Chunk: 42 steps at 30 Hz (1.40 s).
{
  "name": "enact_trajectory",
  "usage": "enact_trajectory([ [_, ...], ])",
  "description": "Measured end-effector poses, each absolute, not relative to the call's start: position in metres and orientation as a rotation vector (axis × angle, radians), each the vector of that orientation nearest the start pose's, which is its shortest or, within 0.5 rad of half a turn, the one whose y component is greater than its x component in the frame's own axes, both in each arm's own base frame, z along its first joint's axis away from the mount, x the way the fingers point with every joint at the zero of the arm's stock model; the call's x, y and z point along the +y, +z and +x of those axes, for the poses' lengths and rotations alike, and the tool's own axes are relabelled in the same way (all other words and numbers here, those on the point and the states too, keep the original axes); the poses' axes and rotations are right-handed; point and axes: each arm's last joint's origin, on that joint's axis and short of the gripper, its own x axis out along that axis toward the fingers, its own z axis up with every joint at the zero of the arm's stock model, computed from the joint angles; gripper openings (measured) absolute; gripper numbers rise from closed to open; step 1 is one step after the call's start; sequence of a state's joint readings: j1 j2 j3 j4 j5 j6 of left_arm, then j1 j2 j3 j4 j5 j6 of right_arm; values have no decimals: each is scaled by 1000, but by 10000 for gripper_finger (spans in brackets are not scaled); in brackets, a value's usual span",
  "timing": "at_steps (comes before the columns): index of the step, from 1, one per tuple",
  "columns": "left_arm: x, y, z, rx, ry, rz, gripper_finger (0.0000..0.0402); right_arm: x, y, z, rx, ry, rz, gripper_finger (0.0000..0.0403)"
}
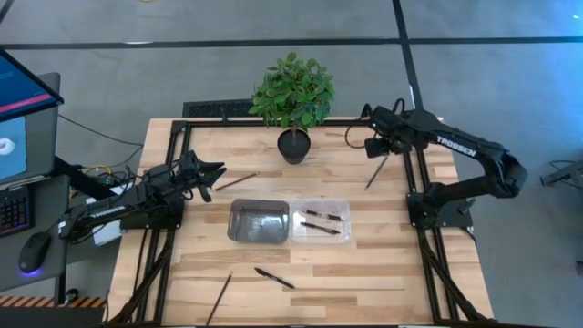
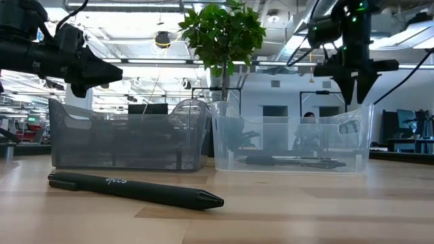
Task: Sort pens & pencils
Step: Put the green pencil into the black bin
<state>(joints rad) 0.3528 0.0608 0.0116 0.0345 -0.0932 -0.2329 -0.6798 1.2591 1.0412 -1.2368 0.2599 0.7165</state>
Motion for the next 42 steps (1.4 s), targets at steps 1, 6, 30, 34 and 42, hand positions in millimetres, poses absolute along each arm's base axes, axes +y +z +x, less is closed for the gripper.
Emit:
enact_trajectory([
  [1, 37, 166, 94, -37, 446, -231, 94, -136, 264, 152, 1142, -1302, 869, 171],
  [6, 37, 166, 94, -37, 445, -231, 94, -143, 259, 154, 1095, -1402, 924, 173],
  [30, 37, 166, 94, -37, 446, -231, 94, -142, 182, 161, 778, -1751, 1174, 171],
  [34, 37, 166, 94, -37, 446, -231, 94, -145, 179, 159, 740, -1763, 1195, 173],
  [42, 37, 166, 94, -37, 446, -231, 94, -150, 178, 156, 679, -1789, 1242, 171],
])
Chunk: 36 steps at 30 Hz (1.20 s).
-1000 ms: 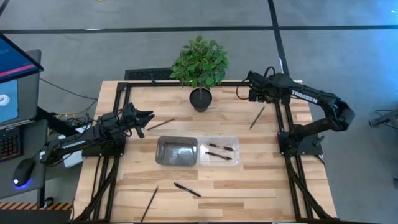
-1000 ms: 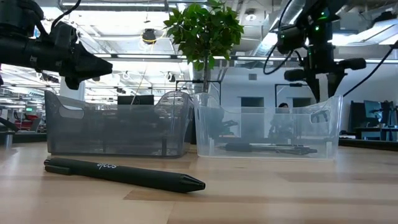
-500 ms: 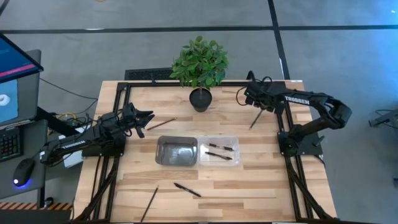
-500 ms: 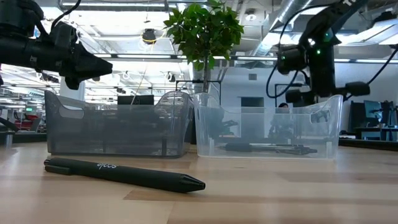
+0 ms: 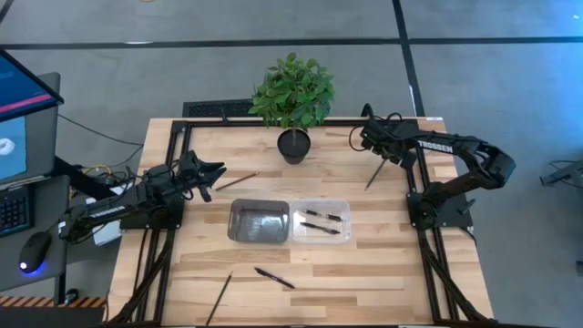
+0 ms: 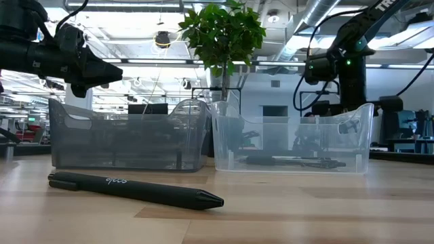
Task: Sort pens & pencils
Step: Put the green pencil into the black bin
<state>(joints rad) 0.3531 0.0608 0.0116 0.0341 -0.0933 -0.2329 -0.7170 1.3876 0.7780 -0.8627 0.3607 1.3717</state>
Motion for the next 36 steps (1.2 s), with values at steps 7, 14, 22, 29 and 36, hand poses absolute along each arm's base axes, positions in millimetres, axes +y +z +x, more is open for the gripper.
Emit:
enact_trajectory([
  [7, 37, 166, 94, -36, 446, -231, 94, -150, 178, 157, 641, -1814, 1266, 173],
  [14, 37, 166, 94, -36, 446, -231, 94, -144, 177, 162, 800, -1680, 1151, 171],
  [22, 37, 166, 94, -36, 446, -231, 94, -133, 178, 169, 1090, -1426, 830, 171],
  [29, 37, 166, 94, -36, 446, -231, 94, -130, 178, 172, 1321, -1130, 528, 171],
  [36, 37, 166, 94, -36, 446, -231, 94, -132, 178, 176, 1301, -1083, 478, 171],
])
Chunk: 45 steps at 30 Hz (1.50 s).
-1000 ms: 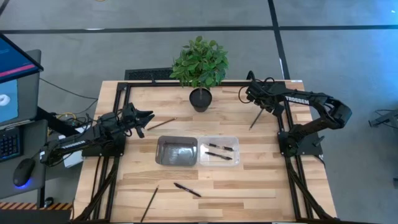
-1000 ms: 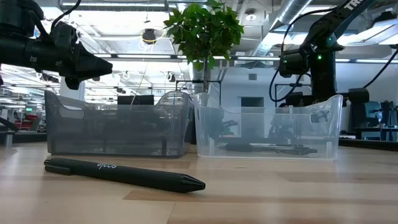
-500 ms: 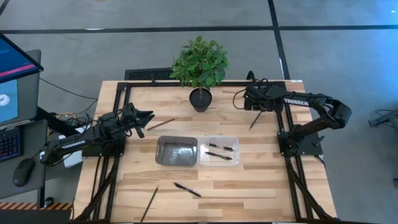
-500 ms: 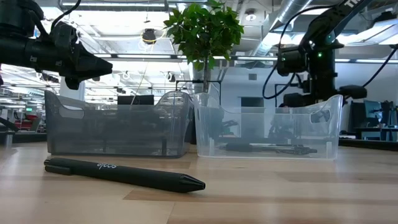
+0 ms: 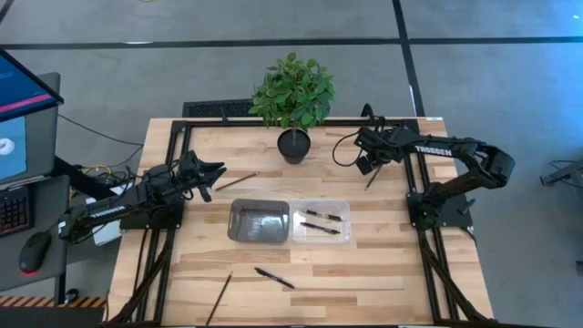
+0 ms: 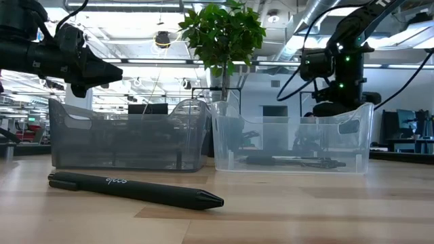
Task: Sort pens & pencils
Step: Put the green pencil into the black bin
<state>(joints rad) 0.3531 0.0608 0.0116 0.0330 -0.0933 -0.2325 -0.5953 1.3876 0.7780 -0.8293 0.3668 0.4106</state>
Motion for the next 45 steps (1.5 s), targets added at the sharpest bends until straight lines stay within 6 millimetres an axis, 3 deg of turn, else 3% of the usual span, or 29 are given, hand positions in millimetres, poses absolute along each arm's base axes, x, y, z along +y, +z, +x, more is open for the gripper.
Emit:
enact_trajectory([
  [4, 37, 166, 94, -36, 446, -231, 94, -136, 179, 182, 1224, -1074, 464, 171],
  [14, 37, 166, 94, -30, 447, -206, 94, -149, 187, 201, 1137, -864, 138, 171],
  [29, 37, 166, 94, -22, 448, -165, 94, -170, 223, 233, 695, -848, -194, 171],
  [34, 37, 166, 94, -27, 448, -184, 94, -165, 210, 225, 923, -735, -295, 171],
  [40, 37, 166, 94, -29, 447, -195, 94, -145, 186, 203, 1244, -402, -170, 171],
  [45, 37, 166, 94, -29, 447, -195, 94, -137, 180, 191, 1421, -252, -247, 171],
])
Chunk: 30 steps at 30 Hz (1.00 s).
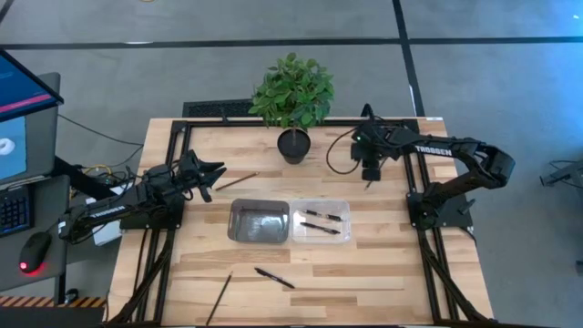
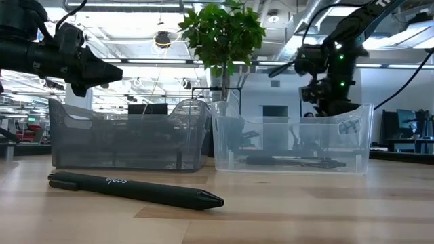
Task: Sort pens & pencils
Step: Put the green pencil into the black bin
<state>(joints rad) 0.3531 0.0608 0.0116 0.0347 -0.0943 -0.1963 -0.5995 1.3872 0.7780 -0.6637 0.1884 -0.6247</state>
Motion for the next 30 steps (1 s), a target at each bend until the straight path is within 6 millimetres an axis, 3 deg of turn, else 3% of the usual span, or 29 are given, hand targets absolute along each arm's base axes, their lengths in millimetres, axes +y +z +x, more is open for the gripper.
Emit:
enact_trajectory([
  [5, 37, 166, 94, -29, 447, -193, 94, -136, 180, 193, 1378, -397, -75, 171],
  [7, 37, 166, 94, -26, 448, -178, 94, -136, 179, 192, 1396, -410, -82, 171],
  [11, 37, 166, 94, -24, 447, -173, 94, -145, 175, 181, 1478, -413, -87, 171],
  [18, 37, 166, 94, -27, 447, -188, 94, -156, 154, 152, 1611, -390, 94, 171],
  [30, 37, 166, 94, -35, 445, -227, 94, -164, 152, 141, 1704, -305, -49, 171],
])
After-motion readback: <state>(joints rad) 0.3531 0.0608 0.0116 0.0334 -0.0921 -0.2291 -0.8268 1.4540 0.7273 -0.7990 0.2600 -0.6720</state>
